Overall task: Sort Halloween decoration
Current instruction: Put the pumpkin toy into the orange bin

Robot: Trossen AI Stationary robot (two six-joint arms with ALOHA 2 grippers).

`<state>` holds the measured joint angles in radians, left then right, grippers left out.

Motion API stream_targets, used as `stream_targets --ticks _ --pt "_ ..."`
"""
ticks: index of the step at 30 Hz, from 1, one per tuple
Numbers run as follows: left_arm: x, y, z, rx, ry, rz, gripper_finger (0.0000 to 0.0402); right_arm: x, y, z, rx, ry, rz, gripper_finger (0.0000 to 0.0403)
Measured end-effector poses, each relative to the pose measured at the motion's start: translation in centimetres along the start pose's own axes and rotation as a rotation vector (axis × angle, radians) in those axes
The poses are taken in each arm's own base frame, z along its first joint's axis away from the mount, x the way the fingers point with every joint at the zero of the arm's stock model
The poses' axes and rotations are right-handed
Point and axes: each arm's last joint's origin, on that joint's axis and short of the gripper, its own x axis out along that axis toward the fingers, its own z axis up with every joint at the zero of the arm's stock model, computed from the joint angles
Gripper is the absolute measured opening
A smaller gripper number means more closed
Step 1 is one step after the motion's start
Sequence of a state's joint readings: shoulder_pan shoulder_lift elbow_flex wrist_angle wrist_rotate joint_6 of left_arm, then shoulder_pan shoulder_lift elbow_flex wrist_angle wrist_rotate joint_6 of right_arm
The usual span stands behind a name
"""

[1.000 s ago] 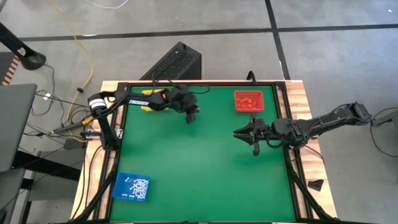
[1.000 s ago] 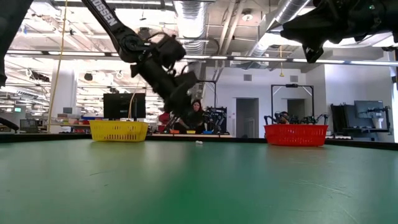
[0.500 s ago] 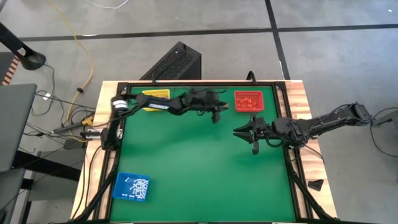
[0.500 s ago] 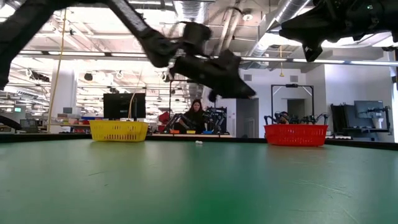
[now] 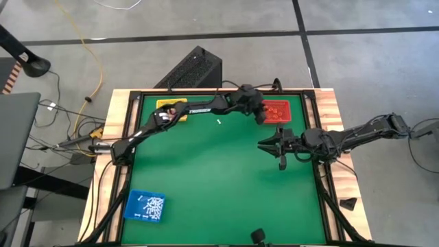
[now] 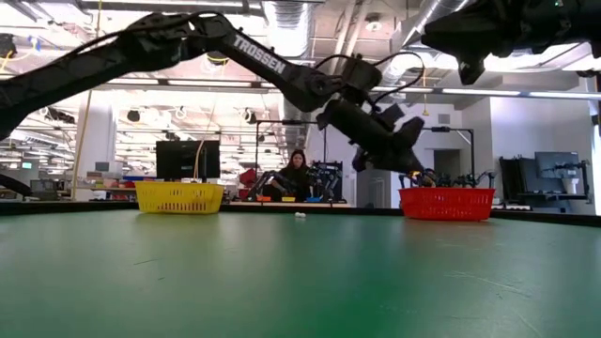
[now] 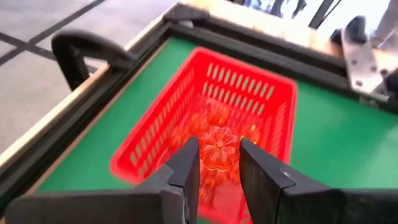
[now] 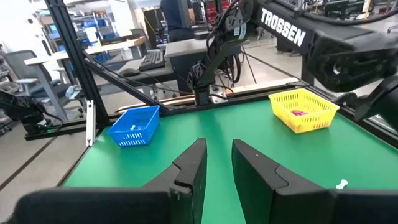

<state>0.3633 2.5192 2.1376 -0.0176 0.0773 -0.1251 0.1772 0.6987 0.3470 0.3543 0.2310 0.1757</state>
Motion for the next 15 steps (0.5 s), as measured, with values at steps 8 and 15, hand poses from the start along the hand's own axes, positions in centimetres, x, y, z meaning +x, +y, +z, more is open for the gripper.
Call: stream_targets --ticks 8,15 --pt "0.64 0.05 0.23 0.034 -0.01 0.026 0.0112 0.01 -0.01 -0.07 -0.005 0.007 -0.001 0.0109" --pt "0.64 -0.03 -0.02 0.051 0.019 -0.001 0.018 0.0 -0.01 -0.09 -0.019 0.009 -0.001 0.0109"
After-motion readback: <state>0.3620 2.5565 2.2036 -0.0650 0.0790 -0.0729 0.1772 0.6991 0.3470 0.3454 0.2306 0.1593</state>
